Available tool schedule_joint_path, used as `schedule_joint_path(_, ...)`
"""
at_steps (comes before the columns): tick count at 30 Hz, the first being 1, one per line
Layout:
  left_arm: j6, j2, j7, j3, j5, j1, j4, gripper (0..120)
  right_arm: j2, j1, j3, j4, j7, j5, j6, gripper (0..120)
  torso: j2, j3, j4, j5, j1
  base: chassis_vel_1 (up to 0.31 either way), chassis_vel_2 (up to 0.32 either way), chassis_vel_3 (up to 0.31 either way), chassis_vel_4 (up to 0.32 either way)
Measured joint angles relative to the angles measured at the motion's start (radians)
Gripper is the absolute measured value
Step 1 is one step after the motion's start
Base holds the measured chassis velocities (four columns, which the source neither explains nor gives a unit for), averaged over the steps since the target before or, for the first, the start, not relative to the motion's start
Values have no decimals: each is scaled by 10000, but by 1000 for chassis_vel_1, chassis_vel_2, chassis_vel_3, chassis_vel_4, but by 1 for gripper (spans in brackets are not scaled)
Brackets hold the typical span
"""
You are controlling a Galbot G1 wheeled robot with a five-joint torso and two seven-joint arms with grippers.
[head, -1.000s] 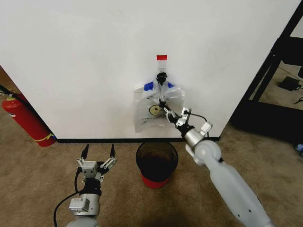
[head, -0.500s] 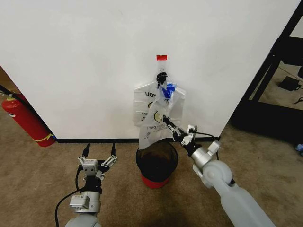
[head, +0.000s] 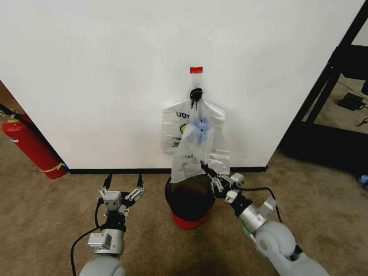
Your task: Pick up the garbage bag from the wall and place it over the trash bin.
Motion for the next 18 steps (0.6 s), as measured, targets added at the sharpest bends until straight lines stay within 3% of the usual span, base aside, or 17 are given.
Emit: schedule_joint_path(18,-4,-27,5,33,-53,-63,109,100,41,-871,73,313,70,-2700,972,0,-2,0,0,-1,1,0,0,0,0)
